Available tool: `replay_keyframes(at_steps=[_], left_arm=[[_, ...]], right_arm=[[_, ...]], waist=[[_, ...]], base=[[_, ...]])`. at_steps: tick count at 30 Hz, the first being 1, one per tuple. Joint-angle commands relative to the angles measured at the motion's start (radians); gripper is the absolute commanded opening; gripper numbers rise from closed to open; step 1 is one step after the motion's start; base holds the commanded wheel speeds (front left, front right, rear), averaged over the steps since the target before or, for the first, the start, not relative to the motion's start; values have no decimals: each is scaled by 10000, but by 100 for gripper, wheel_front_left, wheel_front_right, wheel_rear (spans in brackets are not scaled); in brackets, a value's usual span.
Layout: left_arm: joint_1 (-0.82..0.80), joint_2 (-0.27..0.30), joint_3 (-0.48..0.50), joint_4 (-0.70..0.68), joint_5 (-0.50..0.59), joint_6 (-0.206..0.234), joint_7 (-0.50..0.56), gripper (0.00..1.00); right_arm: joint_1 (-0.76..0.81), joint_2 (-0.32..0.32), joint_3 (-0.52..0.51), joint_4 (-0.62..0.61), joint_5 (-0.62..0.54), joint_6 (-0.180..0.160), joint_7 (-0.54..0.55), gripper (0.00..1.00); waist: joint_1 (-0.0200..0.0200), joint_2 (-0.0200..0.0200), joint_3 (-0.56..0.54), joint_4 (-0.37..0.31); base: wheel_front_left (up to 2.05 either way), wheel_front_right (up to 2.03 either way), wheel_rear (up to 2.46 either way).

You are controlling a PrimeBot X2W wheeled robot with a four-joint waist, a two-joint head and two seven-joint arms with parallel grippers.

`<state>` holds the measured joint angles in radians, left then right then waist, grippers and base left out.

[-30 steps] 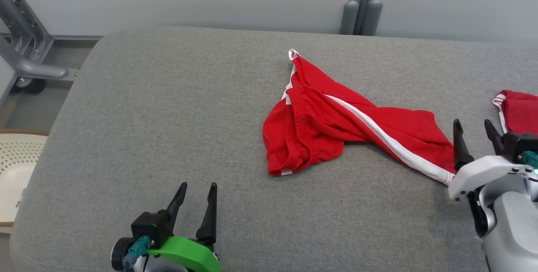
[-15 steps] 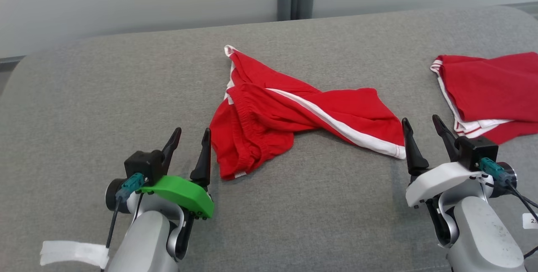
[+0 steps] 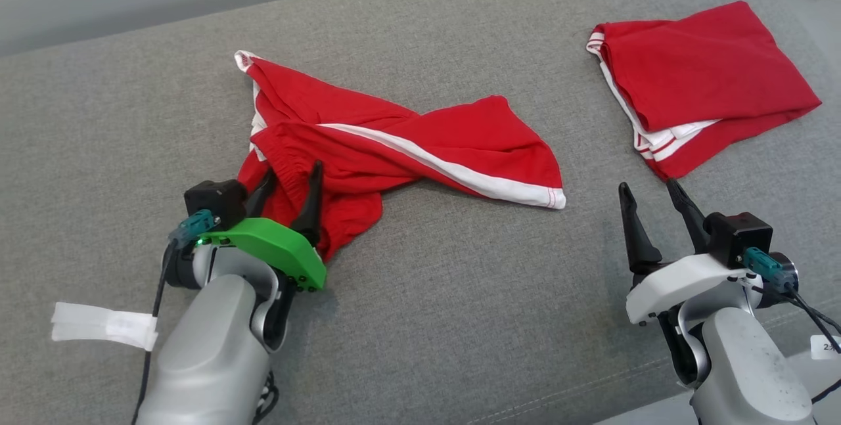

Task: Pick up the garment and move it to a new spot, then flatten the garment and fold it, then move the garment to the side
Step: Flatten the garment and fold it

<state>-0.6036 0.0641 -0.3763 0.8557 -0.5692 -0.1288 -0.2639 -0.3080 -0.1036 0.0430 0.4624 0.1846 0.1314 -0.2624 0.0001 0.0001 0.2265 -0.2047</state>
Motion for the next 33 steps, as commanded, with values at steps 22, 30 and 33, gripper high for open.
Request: replay_keyframes(at_steps=[22,30,33], left_arm=[[778,627,-2188,-1813,-933,-27,45,0],[1708,1323,-3955,-2526,-2287,-17,200,0],[2096,1571,-4425,-2575,-2677,-17,352,0]], right_arm=[[298,88,-160,288,218,-14,-28,100],[618,168,-247,485,263,-14,-28,100],[665,215,-253,534,269,-14,-28,100]], waist=[[-1,-1,-351,695],[-1,-1,-902,1551],[-1,-1,-1115,1861]], base=[[0,0,0],[0,0,0],[0,0,0]])
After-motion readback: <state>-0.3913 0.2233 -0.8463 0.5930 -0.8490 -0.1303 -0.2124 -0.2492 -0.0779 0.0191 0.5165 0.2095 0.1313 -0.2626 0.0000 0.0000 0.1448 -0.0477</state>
